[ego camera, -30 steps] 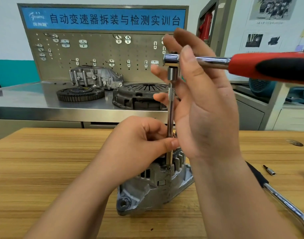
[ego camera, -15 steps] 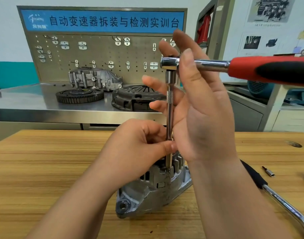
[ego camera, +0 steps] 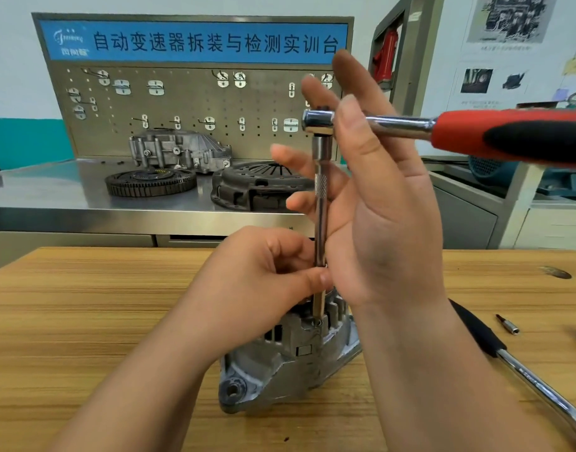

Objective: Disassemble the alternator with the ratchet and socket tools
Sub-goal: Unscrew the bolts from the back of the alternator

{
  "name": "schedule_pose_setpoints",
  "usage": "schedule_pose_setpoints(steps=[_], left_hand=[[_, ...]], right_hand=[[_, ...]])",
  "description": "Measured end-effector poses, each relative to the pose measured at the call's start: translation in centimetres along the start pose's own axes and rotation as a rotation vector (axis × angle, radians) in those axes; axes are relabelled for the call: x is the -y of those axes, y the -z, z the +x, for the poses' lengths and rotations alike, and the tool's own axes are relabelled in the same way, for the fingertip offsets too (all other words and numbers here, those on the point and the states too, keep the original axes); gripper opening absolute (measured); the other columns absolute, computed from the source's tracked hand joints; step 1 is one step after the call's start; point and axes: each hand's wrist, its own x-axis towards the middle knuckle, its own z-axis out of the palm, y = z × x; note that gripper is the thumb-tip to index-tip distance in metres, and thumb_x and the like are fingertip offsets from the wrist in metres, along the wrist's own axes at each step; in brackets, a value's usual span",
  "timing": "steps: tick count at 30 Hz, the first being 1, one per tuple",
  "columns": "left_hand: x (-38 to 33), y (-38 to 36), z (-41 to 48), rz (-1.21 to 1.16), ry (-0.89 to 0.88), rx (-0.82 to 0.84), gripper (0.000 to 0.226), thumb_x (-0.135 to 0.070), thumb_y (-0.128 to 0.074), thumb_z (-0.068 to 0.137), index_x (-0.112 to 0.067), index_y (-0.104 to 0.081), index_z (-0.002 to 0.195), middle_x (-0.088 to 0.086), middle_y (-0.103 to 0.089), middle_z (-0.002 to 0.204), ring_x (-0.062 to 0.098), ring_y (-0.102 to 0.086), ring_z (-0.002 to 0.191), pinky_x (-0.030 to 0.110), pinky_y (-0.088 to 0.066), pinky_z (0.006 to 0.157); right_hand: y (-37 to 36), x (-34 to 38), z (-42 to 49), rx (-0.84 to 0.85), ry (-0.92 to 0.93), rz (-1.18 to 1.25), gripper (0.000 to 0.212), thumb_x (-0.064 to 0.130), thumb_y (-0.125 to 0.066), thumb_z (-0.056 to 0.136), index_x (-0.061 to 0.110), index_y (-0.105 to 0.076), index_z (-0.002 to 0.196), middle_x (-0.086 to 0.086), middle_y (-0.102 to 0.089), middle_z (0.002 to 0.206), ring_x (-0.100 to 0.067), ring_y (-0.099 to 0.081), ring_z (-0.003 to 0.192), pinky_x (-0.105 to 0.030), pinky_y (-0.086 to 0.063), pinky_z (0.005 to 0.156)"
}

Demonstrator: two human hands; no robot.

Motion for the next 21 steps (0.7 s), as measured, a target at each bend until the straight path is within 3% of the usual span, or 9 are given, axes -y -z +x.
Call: schedule_pose_setpoints(steps=[3,4,7,10,12,14,17,18,21], left_hand=[[0.14,0.35,-0.04,0.011,-0.035,0.044,0.015,-0.028,-0.07,0.074,-0.021,-0.066,0.061,0.0,-0.065,0.057,0.02,-0.057,0.053,0.029,-0.046,0.053],[0.27,0.43,0.01,0.022,-0.048,0.07,0.018,-0.026,-0.07,0.077,-0.016,-0.066,0.062,0.004,-0.063,0.057,0.021,-0.053,0.053,0.027,-0.042,0.053],[0.2,0.41,-0.01,0.017,-0.051,0.137,0.026,-0.02,-0.066,0.084,0.002,-0.062,0.072,0.021,-0.059,0.065,0.026,-0.049,0.056,0.033,-0.04,0.054],[0.24,0.27,0.04,0.018,-0.025,0.075,0.025,-0.021,-0.068,0.079,0.0,-0.061,0.067,0.018,-0.058,0.06,0.022,-0.047,0.054,0.031,-0.04,0.054],[0.22,0.12,0.04,0.014,0.011,0.038,0.023,-0.024,-0.071,0.076,-0.002,-0.066,0.07,0.019,-0.066,0.068,0.036,-0.057,0.059,0.04,-0.049,0.058],[0.14,0.03,0.08,0.026,0.024,0.017,0.022,-0.028,-0.071,0.074,-0.007,-0.068,0.071,0.019,-0.068,0.07,0.039,-0.062,0.068,0.047,-0.051,0.063],[0.28,0.18,0.17,0.048,0.004,0.027,0.021,-0.028,-0.072,0.075,-0.009,-0.068,0.068,0.011,-0.066,0.062,0.032,-0.059,0.058,0.039,-0.048,0.056],[0.36,0.27,0.16,0.043,-0.004,0.041,0.02,-0.027,-0.071,0.076,-0.01,-0.067,0.066,0.003,-0.064,0.057,0.023,-0.055,0.052,0.032,-0.045,0.053],[0.35,0.44,0.02,0.037,-0.007,0.11,0.03,-0.026,-0.069,0.083,-0.015,-0.058,0.058,-0.011,-0.048,0.048,0.006,-0.041,0.048,0.021,-0.033,0.049]], right_hand=[[0.19,-0.09,0.02,-0.008,-0.061,0.049,0.024,0.034,-0.042,0.098,0.029,-0.062,0.11,0.003,-0.068,0.116,-0.015,-0.068,0.066,-0.019,-0.048,0.048],[0.34,-0.08,0.11,-0.017,-0.101,0.066,0.028,0.038,-0.038,0.099,0.028,-0.061,0.111,0.002,-0.07,0.113,-0.015,-0.068,0.063,-0.019,-0.048,0.047],[0.69,-0.09,0.4,-0.041,-0.2,0.097,0.039,0.045,-0.029,0.101,0.023,-0.059,0.115,0.001,-0.074,0.097,-0.013,-0.066,0.055,-0.018,-0.046,0.044],[0.42,-0.17,0.27,-0.035,-0.144,0.067,0.03,0.042,-0.043,0.095,0.026,-0.062,0.111,0.001,-0.073,0.099,-0.013,-0.066,0.062,-0.018,-0.046,0.045],[0.18,-0.14,0.12,-0.02,-0.067,0.029,0.02,0.033,-0.052,0.091,0.03,-0.065,0.105,0.003,-0.071,0.106,-0.013,-0.067,0.071,-0.018,-0.046,0.048],[0.08,-0.09,0.06,-0.007,-0.028,0.027,0.019,0.024,-0.054,0.089,0.03,-0.067,0.102,0.004,-0.069,0.11,-0.014,-0.067,0.074,-0.018,-0.046,0.049],[0.18,-0.17,0.02,-0.019,-0.04,0.047,0.019,0.028,-0.05,0.093,0.029,-0.065,0.105,0.003,-0.068,0.114,-0.015,-0.067,0.07,-0.019,-0.045,0.049],[0.25,-0.2,0.05,-0.026,-0.065,0.056,0.022,0.033,-0.046,0.096,0.029,-0.063,0.108,0.002,-0.069,0.114,-0.015,-0.067,0.068,-0.019,-0.045,0.048],[0.61,-0.23,0.31,-0.05,-0.174,0.093,0.036,0.043,-0.033,0.1,0.024,-0.059,0.115,0.0,-0.073,0.1,-0.014,-0.066,0.058,-0.018,-0.045,0.044]])
